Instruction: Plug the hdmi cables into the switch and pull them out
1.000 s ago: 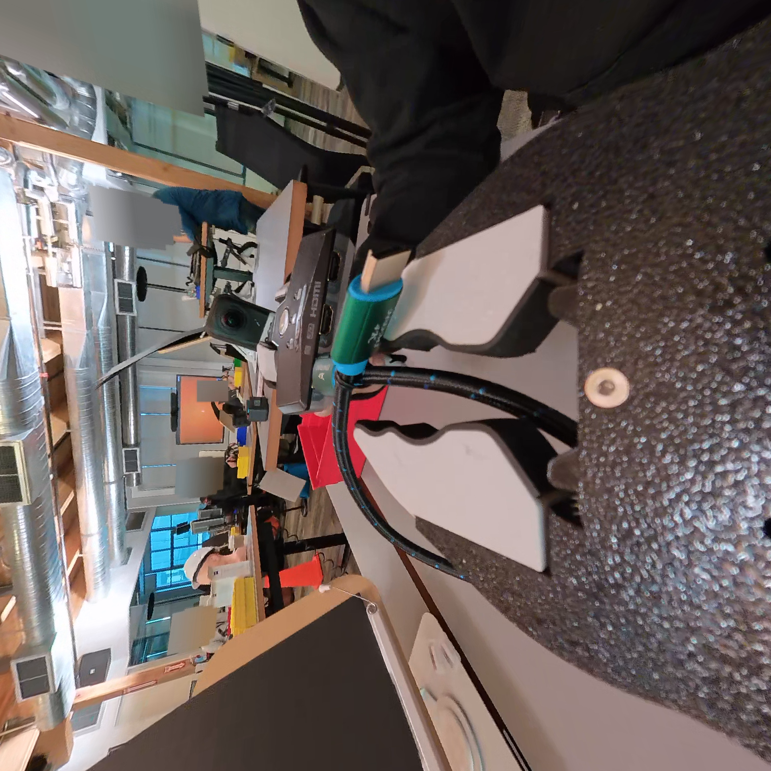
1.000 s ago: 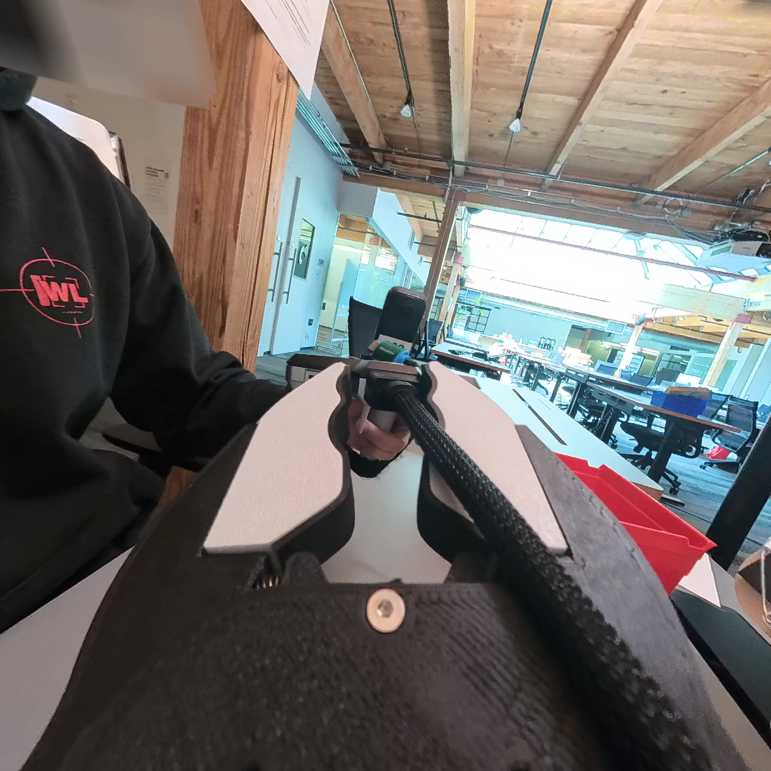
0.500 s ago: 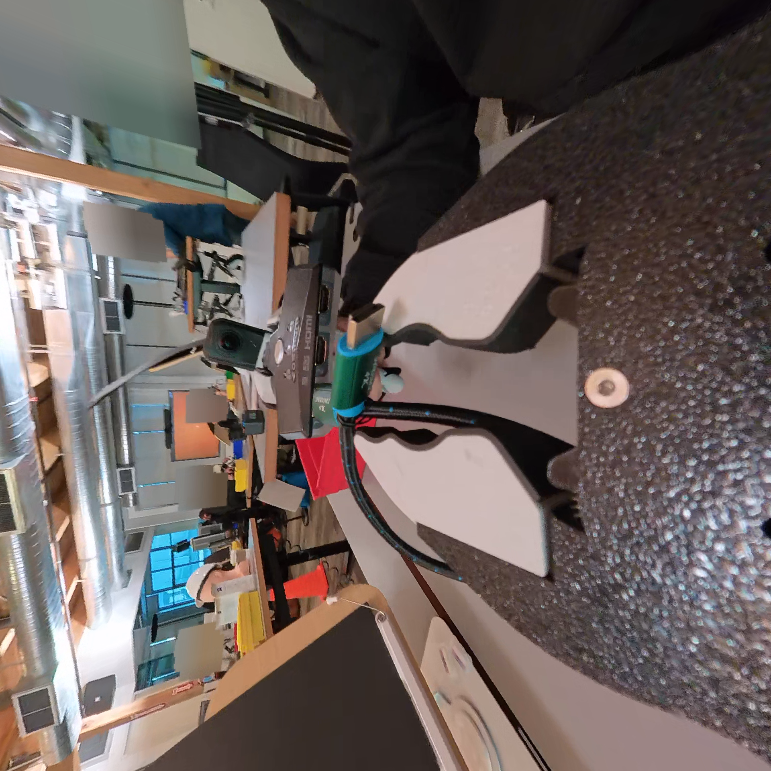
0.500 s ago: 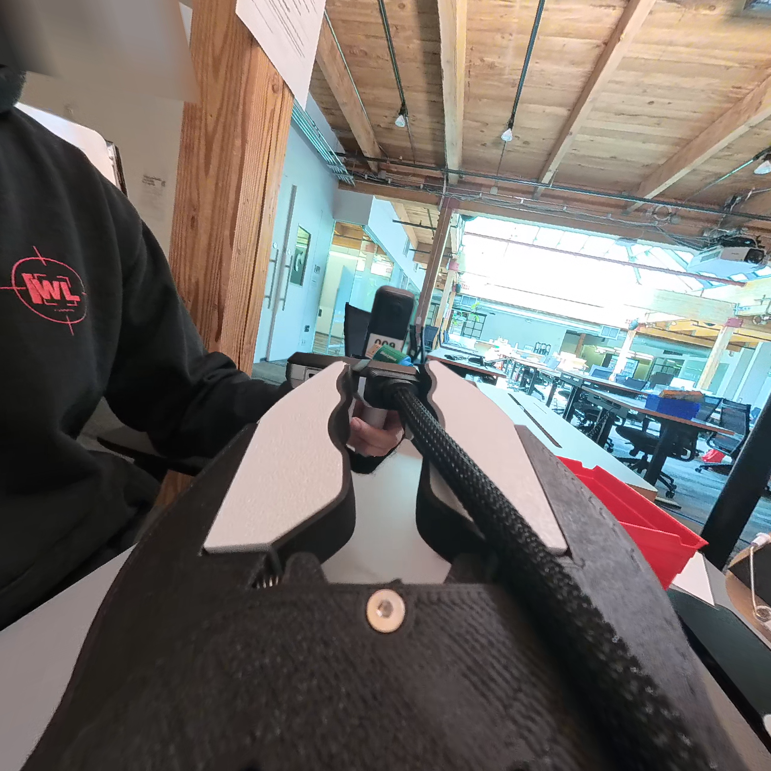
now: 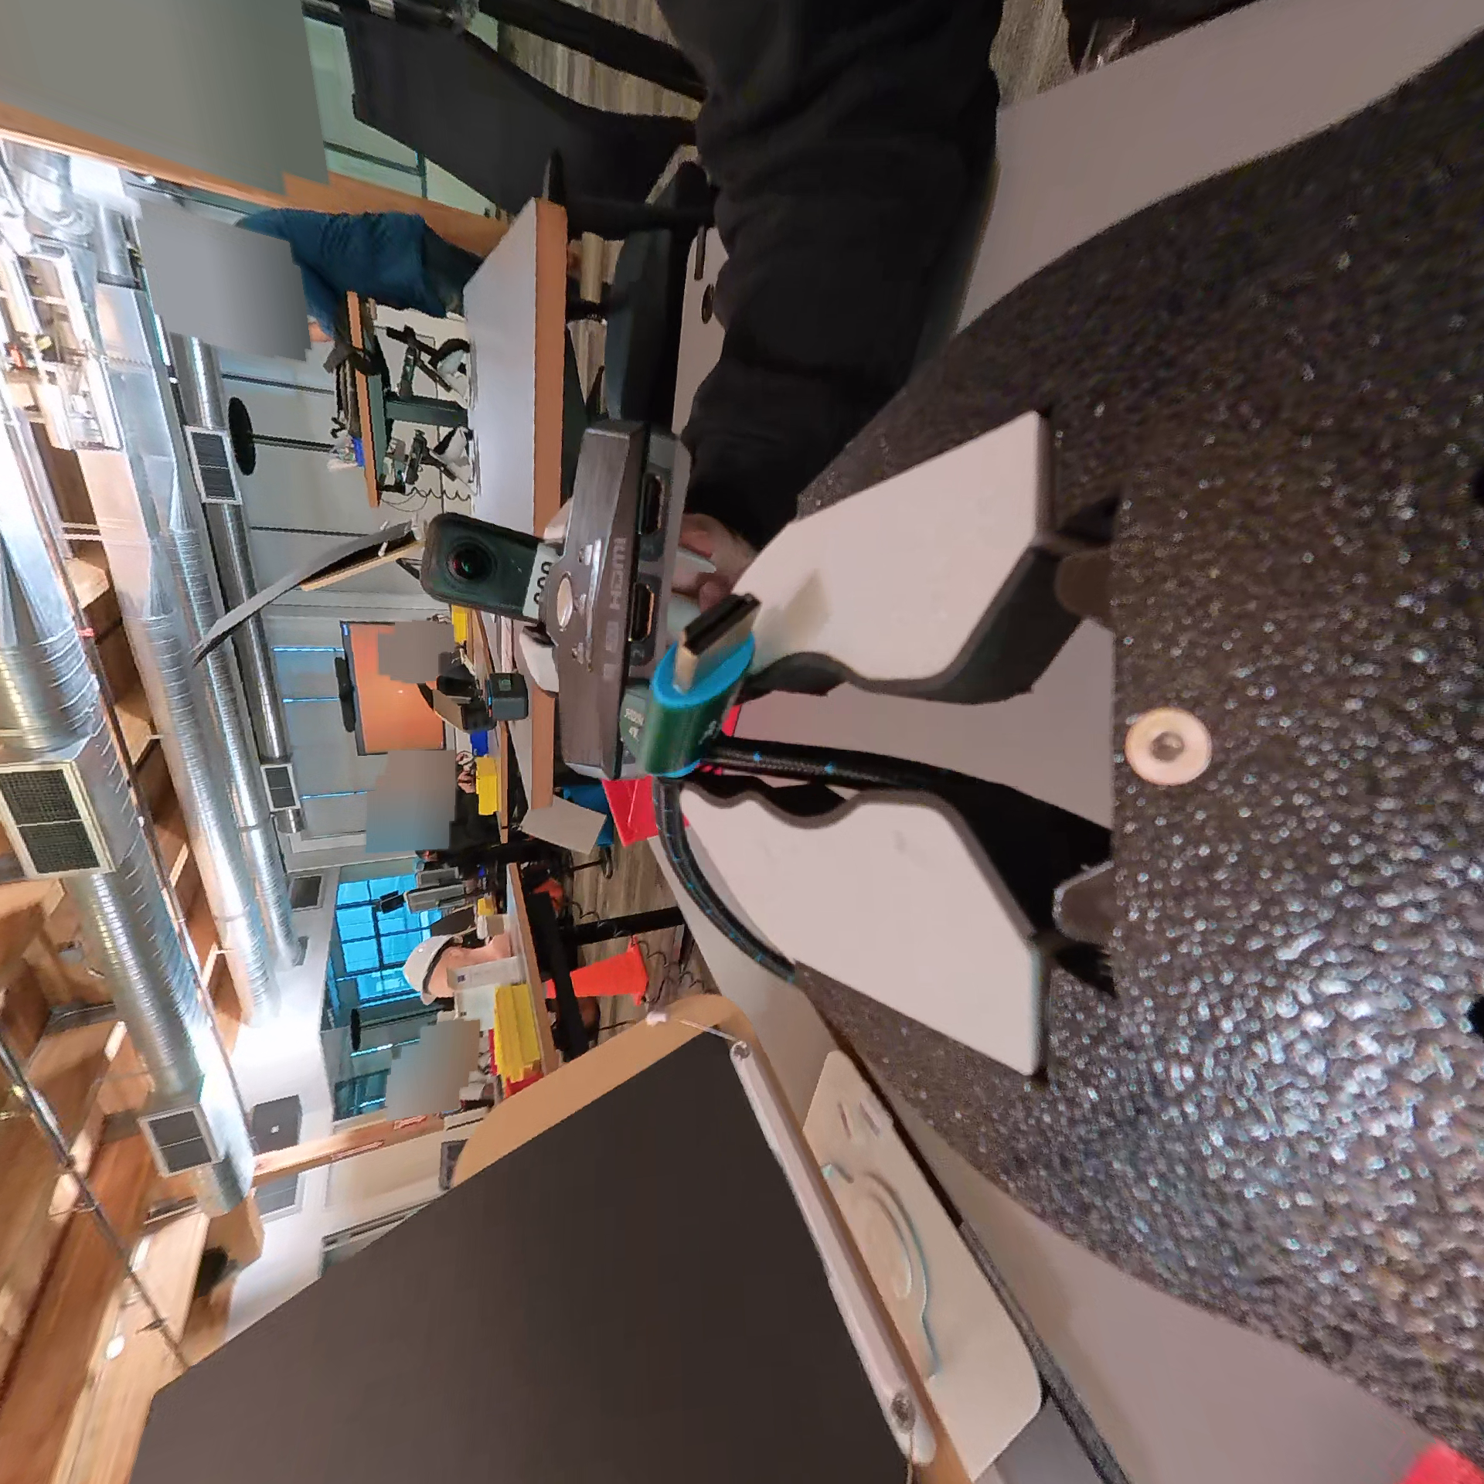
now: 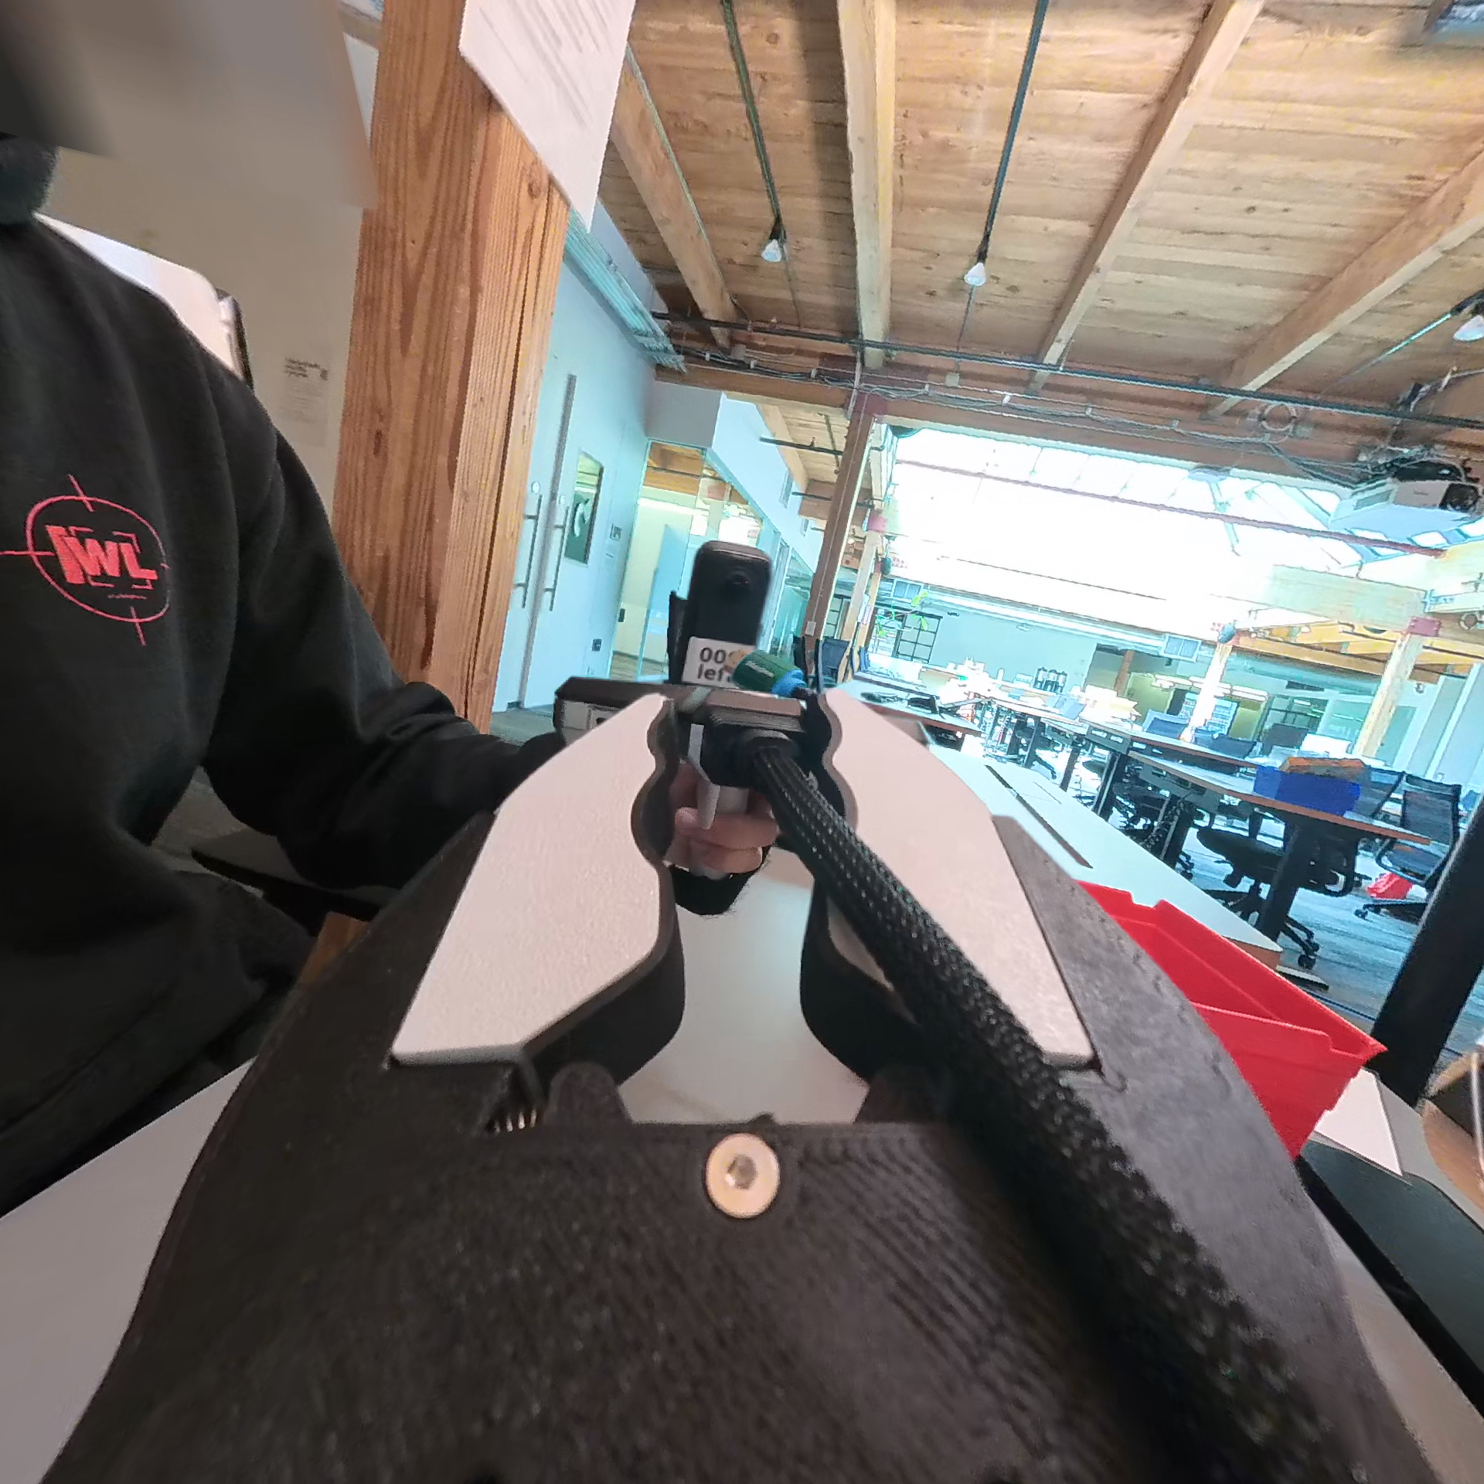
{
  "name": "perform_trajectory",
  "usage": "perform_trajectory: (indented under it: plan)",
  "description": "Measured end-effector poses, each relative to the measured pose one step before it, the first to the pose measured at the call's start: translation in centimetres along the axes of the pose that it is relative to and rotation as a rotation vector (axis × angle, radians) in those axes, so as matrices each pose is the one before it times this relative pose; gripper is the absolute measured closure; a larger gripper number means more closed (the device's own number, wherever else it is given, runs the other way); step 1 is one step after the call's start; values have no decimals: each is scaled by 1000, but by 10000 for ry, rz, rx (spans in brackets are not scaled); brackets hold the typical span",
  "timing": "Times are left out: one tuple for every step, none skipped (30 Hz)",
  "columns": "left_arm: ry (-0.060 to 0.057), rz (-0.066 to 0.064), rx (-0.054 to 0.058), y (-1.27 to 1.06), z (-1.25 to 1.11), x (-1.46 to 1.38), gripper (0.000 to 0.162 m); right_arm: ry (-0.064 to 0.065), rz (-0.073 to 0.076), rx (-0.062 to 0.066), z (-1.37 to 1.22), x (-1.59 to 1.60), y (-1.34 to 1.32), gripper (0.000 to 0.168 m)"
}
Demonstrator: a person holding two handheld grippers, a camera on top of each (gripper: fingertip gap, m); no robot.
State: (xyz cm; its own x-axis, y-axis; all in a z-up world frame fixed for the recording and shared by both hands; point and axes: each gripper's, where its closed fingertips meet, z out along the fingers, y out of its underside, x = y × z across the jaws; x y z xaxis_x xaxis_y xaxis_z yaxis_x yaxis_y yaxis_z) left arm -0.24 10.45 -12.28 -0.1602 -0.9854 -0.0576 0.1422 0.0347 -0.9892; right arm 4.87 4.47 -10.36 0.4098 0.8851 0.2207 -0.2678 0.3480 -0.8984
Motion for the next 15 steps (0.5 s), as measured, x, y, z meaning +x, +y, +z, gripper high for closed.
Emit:
perform_trajectory:
  plan:
    - [131, -150, 9, 45, -81, 121, 145, -50, 27, -55, 42, -77, 40, 137]
    - [70, -65, 71, -37, -64, 118, 145, -54, 9, -24, 62, -92, -28, 137]
    - [-5, -21, 66, -53, -65, 40, 145, -11, -33, -32, 74, -44, -21, 137]
    - [-11, -24, 101, -141, -53, 47, 145, -22, 21, -7, 60, -39, 26, 137]
    - [3, -41, 169, -245, -21, 90, 145, -33, 88, 105, 38, -29, -12, 137]
    - [10, -68, 179, -256, 8, 72, 144, -9, 79, 135, 2, 21, -5, 137]
    - [49, -127, 161, -198, 13, 81, 144, -38, 69, 100, 4, -8, -15, 137]
    - [20, -131, 42, -4, 17, -43, 144, 20, 15, 14, -6, 38, 24, 137]
    - [-36, -102, -11, 87, -4, -131, 144, 55, -44, -110, 2, 79, 139, 137]
    - [-19, -23, 1, 57, -12, -60, 144, 1, 12, -54, -6, -1, 85, 137]
    - [-10, 30, -44, 51, -16, -16, 144, -26, 96, 36, -9, 4, 29, 137]
    - [-73, 61, -167, 100, -41, -117, 145, 49, 15, -50, 4, 61, 161, 137]
    - [-77, 124, -240, 159, -55, -145, 145, 32, 9, -105, -2, 67, 197, 137]
    - [-31, 92, -204, 98, -41, -71, 145, -15, 58, -30, -6, 20, 140, 137]
    - [-47, -2, -230, 102, 9, -98, 145, 14, 65, 34, -35, 67, 94, 137]
